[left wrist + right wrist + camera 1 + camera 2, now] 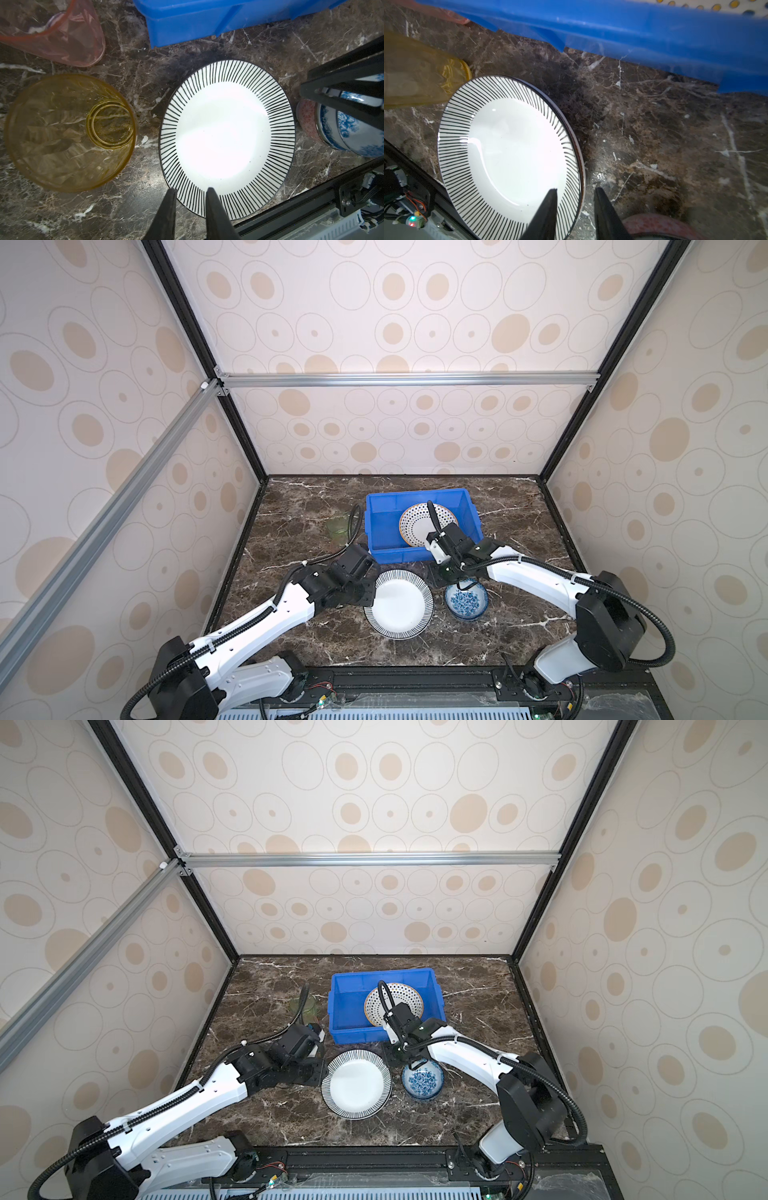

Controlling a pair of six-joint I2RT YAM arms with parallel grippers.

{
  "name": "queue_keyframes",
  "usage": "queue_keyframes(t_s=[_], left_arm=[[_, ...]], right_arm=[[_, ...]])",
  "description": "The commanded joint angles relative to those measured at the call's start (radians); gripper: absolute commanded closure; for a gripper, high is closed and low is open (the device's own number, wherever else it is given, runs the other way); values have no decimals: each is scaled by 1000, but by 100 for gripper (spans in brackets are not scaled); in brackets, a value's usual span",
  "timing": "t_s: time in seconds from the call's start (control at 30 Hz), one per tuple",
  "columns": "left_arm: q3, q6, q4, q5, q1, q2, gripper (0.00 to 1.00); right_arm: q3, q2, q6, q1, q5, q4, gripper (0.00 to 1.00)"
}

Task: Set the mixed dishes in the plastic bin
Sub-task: 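Close the left gripper on the striped plate rim while the right gripper pins the stack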

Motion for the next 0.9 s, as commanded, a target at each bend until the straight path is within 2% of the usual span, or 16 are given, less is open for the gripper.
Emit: queue_keyframes(t_s=[0.0, 0.87], left_arm=[[-2, -16, -31, -5, -13, 7, 74], [-25, -6, -47, 7, -18, 46, 74]], right_arm=[[16, 25, -12, 17, 25, -21, 69], [34, 100, -26, 46, 51, -26, 88]])
